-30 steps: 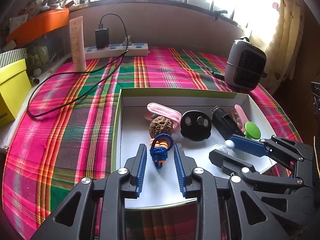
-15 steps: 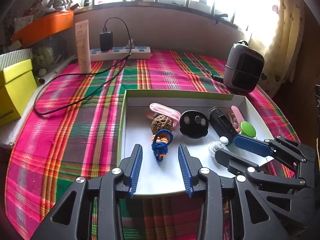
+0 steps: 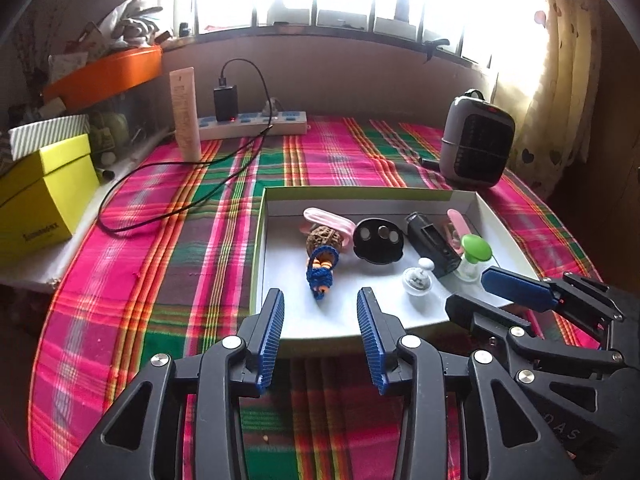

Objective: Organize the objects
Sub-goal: 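Withdraw both open tools from the tray toward the walnut and white round puck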

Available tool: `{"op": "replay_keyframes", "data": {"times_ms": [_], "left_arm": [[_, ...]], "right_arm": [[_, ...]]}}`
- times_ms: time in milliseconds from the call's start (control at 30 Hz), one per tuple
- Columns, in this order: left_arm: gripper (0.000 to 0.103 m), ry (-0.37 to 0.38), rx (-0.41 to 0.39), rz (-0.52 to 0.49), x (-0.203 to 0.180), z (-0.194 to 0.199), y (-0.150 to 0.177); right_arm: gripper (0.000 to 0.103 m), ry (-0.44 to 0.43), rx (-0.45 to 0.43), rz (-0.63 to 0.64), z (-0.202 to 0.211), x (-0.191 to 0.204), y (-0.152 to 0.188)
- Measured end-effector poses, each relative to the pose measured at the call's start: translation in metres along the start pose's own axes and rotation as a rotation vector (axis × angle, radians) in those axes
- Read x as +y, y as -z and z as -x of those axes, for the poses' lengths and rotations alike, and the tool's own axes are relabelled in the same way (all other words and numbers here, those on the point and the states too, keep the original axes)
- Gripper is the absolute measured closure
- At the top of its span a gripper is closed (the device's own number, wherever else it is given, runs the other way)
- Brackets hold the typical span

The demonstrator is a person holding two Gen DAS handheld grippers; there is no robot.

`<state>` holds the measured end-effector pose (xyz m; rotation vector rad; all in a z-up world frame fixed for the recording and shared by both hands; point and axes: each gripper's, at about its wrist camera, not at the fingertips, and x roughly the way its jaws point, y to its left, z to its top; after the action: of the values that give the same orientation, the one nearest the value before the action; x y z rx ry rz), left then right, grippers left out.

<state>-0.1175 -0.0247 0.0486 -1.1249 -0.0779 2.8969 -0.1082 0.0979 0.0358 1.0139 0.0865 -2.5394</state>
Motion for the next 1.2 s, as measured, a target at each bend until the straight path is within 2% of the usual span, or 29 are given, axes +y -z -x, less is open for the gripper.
{"op": "replay_keyframes", "data": {"times_ms": [267,600,867,1200], "left_arm": [[0.066,-0.003,-0.016,-0.018,-0.012,0.018,0.009],[0.061,0.059,-0.008,-0.006,-0.02,0.028,0.022],[0.059,0.105,0.027,0.007,-0.024,0.023,0.033],[0.056,0.155,0.07,-0.003,-0.033,0.014,0.038]], "right_arm": [[0.062,0.017,-0.024,-0.005,0.019,0.0,0.01],[0.062,0.038,-0.043,-0.042,0.04,-0.013,0.027],[0.062,0.078,-0.034,-0.073,0.045,-0.027,0.039],[0.062,0.084,-0.016,-0.101,0.045,-0.039,0.048]]}}
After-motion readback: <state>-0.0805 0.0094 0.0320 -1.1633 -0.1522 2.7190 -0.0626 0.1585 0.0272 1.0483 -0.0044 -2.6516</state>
